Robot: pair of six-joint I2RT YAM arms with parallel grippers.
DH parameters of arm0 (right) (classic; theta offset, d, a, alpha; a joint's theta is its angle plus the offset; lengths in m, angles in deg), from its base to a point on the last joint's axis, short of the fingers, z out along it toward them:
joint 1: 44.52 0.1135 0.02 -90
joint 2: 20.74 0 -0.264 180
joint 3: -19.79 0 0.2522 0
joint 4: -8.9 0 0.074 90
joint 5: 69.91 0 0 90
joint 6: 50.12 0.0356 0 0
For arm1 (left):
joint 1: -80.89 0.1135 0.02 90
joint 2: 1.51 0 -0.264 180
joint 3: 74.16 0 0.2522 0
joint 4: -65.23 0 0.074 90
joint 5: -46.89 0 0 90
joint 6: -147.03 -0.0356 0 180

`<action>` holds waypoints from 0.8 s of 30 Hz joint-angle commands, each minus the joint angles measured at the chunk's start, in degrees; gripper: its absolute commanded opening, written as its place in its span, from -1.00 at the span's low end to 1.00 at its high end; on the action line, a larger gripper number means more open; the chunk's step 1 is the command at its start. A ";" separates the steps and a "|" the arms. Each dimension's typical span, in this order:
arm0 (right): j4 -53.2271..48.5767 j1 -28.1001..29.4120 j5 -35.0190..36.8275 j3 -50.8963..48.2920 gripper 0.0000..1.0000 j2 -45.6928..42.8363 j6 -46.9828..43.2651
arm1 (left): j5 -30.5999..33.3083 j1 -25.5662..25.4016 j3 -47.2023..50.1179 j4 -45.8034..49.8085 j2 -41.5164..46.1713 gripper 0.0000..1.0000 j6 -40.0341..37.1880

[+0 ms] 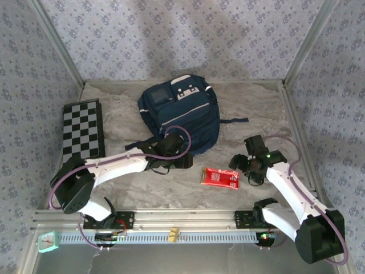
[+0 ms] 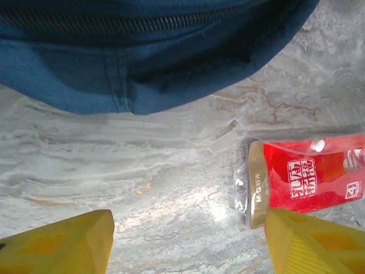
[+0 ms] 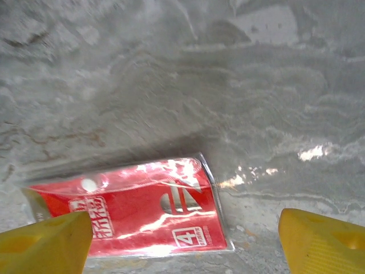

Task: Pack the student bag
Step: Move the personal item to the bottom-center of the table.

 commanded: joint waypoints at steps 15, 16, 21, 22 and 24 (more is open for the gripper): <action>17.40 10.03 -3.06 -4.05 0.74 13.28 8.59 | 1.65 -1.00 0.31 0.21 -0.24 0.34 3.38; 18.14 11.74 -2.93 -3.80 0.75 13.38 9.97 | 2.05 -0.92 0.92 0.37 0.53 0.34 3.53; 22.91 22.15 -2.46 -1.23 0.75 17.43 19.20 | 2.38 2.11 4.60 3.15 3.45 0.36 5.98; 23.29 24.47 -1.33 -0.24 0.76 18.11 20.47 | 1.91 2.63 5.44 2.89 4.14 0.36 6.19; 24.26 29.17 1.11 2.86 0.76 20.10 22.57 | 1.50 3.15 7.27 1.94 6.12 0.36 6.84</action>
